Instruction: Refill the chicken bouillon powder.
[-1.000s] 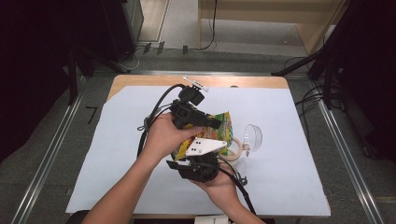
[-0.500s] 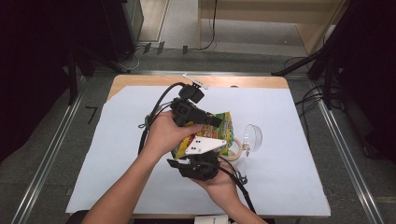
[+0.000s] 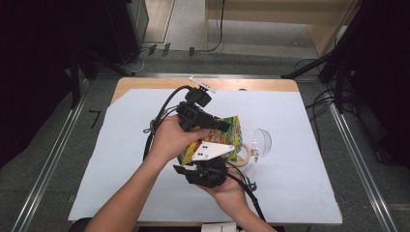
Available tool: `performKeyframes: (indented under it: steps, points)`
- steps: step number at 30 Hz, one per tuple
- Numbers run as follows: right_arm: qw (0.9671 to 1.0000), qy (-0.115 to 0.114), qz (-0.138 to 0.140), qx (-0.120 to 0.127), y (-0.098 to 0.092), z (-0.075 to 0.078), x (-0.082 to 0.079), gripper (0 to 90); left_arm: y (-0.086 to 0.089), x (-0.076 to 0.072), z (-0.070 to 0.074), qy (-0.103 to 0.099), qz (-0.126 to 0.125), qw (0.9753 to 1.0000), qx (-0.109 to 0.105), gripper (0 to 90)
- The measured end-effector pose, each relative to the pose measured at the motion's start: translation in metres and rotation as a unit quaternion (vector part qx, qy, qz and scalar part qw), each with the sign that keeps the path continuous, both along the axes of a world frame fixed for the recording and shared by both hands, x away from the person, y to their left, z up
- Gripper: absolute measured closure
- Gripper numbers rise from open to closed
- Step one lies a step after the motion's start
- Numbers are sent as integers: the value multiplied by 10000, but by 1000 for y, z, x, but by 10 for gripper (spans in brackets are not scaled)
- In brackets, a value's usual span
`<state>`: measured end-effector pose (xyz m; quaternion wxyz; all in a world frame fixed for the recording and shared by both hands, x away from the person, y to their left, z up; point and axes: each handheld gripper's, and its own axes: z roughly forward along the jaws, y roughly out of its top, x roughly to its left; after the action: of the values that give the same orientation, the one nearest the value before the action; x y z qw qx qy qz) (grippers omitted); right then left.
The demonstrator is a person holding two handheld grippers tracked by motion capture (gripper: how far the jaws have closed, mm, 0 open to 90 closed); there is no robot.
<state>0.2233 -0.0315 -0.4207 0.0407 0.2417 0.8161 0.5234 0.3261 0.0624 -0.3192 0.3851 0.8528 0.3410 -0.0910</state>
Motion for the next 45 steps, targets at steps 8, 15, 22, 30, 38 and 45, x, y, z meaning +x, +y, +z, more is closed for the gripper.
performKeyframes:
  steps: [8,15,22,30,38,45]
  points:
    - [10000,-17,-2,-4,0,-1,0,710,0,-1,-1,-3,21,10000,-20,733]
    - [10000,-49,10,-22,0,0,-2,709,1,-2,1,-14,-1,10000,-69,728]
    - [10000,-94,10,5,-1,2,-2,710,1,-4,3,-73,14,9999,-68,730]
    - [10000,-53,31,22,0,-1,-3,713,-2,-6,3,-174,9,9998,47,752]
    - [9999,-117,34,-6,-1,0,-2,717,-1,-6,3,-161,17,9999,-1,749]
    - [9998,-192,47,-51,-1,0,-2,721,0,-6,4,-178,26,9998,-35,747]
